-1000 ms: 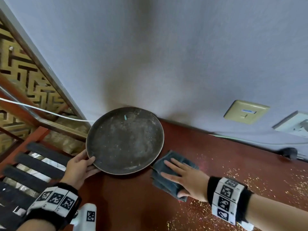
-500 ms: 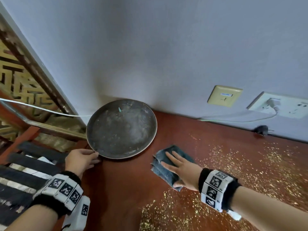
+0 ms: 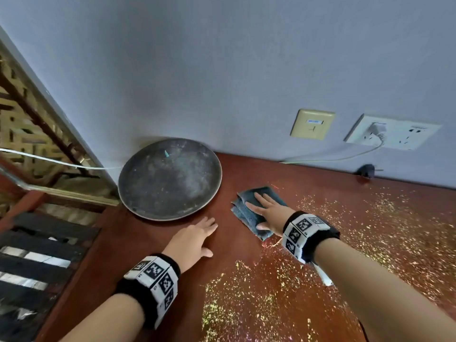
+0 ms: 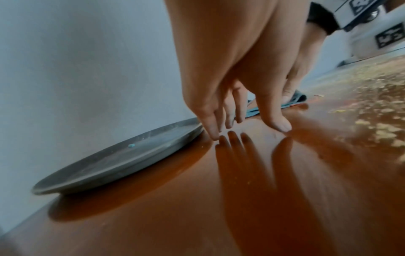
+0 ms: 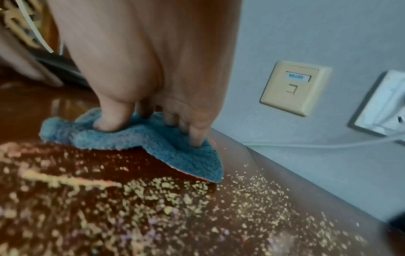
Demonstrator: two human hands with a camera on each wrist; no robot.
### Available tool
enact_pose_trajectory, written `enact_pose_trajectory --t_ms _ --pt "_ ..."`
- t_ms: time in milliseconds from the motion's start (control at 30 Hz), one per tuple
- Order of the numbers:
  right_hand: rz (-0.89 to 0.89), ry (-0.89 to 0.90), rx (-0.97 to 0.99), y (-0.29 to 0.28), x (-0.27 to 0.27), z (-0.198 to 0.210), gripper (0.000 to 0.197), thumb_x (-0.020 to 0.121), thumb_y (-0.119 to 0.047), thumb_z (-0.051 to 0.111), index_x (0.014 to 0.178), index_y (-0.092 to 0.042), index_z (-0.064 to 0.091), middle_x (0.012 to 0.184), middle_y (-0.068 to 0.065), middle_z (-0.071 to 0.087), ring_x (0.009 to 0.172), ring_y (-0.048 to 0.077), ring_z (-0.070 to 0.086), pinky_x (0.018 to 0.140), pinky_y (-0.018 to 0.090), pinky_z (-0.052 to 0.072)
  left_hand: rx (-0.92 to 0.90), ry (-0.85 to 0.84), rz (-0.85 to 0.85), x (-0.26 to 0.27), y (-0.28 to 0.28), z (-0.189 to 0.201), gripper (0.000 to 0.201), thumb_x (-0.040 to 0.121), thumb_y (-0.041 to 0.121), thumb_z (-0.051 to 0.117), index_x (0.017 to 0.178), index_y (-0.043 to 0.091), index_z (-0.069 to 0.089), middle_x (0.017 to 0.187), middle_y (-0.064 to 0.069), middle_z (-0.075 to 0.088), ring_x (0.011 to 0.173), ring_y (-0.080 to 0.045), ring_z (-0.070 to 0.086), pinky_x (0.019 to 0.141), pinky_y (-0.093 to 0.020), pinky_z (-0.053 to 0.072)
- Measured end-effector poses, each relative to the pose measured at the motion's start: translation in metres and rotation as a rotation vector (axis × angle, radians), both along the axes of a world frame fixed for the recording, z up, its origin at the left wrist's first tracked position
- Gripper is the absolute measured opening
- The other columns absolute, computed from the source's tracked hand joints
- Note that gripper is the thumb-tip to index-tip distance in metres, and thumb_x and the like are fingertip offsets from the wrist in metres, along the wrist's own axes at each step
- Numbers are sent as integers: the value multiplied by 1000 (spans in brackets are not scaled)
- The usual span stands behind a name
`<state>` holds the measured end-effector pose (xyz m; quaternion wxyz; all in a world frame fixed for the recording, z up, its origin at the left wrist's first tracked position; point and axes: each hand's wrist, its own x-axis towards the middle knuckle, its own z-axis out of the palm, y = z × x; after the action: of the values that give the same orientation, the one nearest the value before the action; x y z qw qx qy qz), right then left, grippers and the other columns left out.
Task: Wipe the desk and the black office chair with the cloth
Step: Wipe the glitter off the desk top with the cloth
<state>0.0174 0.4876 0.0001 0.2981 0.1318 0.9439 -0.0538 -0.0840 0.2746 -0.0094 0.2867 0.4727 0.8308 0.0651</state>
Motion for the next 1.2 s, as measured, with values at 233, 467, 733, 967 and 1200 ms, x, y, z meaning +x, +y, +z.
enact_pose_trajectory --t_ms 233,467,733,967,1200 --pt "230 0 -17 14 20 -2 69 98 -36 41 149 -28 -5 157 3 -16 145 22 -12 117 36 0 -154 29 16 6 18 11 81 90 22 62 152 21 10 159 10 -1 146 -7 2 118 -31 12" --pt "237 5 -4 52 -3 -7 69 99 -34 39 150 -24 -7 157 8 -15 144 28 -11 117 38 5 -259 40 118 13 41 17 95 83 18 71 152 17 5 160 0 -4 147 -15 1 117 -27 8" --pt "51 39 -99 57 -40 -30 68 99 -39 38 150 -28 -6 155 7 -22 144 27 -16 118 42 8 -376 113 160 17 59 20 107 77 17 77 152 20 0 160 -1 -10 147 -19 1 117 -31 14" --pt "-343 69 -80 95 -46 -21 69 98 -38 41 150 -26 -3 156 7 -18 144 31 -12 117 45 9 -406 97 182 17 62 23 107 78 15 75 152 22 -3 159 1 -13 147 -16 -2 118 -33 16" --pt "-132 12 -137 85 -78 -20 71 98 -39 42 150 -30 -5 156 5 -19 144 29 -13 117 46 8 -357 83 223 16 56 19 108 75 14 77 152 27 3 159 4 -11 147 -15 8 116 -32 21"
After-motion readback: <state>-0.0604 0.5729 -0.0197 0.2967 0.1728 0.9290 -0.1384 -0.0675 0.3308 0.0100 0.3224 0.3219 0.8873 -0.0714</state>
